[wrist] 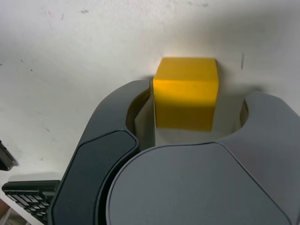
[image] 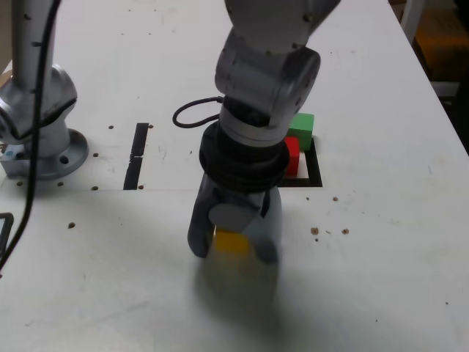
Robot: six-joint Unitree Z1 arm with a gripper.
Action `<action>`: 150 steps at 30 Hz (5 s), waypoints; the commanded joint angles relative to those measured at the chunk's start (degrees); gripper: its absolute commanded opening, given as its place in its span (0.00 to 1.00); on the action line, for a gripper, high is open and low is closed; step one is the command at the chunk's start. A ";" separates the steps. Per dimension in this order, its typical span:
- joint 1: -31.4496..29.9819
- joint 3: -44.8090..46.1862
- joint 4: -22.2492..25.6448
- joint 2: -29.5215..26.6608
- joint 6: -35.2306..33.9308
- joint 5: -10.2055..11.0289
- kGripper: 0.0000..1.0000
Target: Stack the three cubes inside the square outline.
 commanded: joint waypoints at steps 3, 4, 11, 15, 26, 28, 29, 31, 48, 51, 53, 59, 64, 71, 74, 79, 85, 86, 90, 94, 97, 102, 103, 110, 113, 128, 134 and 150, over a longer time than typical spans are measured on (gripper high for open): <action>0.92 0.94 -0.12 0.34 0.85 -0.45 0.71; 1.17 1.28 -0.20 0.37 1.16 -0.59 0.71; 1.85 2.98 -1.48 0.32 2.45 -1.21 0.68; 1.85 3.31 -3.19 0.27 2.97 -1.05 0.56; 1.85 3.80 -6.62 -0.38 3.63 -0.47 0.25; 1.85 3.80 -6.42 -0.63 3.63 -0.47 0.24; 1.85 3.75 -6.21 -0.81 3.60 -0.43 0.24; 1.85 3.48 -5.52 -1.35 3.27 -0.07 0.23; 7.08 -7.76 12.17 -7.47 -0.05 12.54 0.23; 9.69 -8.38 12.12 -6.90 2.76 12.69 0.23; 10.99 -8.65 11.99 -6.48 3.93 12.76 0.23; 14.88 -9.10 11.07 -4.65 6.67 12.75 0.23; 16.57 -10.07 10.33 -2.81 7.60 12.69 0.23; 17.43 -12.06 9.65 -0.34 8.37 12.25 0.23; 17.63 -12.60 9.51 0.51 8.62 12.05 0.23; 17.79 -12.47 9.37 1.24 8.80 11.67 0.24; 17.85 -11.37 8.98 1.25 9.10 11.10 0.26; 17.85 -11.25 8.92 1.20 9.16 11.09 0.27; 17.88 -10.78 8.81 0.98 9.38 11.02 0.32; 17.94 -10.35 8.81 0.75 9.71 10.81 0.42; 17.96 -10.14 8.77 0.63 10.09 10.74 0.54; 18.14 -10.06 8.52 0.60 10.70 10.77 0.65; 18.19 -10.06 8.45 0.60 10.78 10.80 0.66; 18.49 -9.93 8.12 0.60 10.92 11.18 0.68; 18.60 -9.85 8.12 0.54 10.92 11.45 0.69; 18.78 -10.51 15.41 -6.78 8.56 16.47 0.69; 19.77 -11.36 17.81 -8.69 10.99 19.33 0.69; 27.63 -15.94 17.04 -4.18 31.99 20.09 0.69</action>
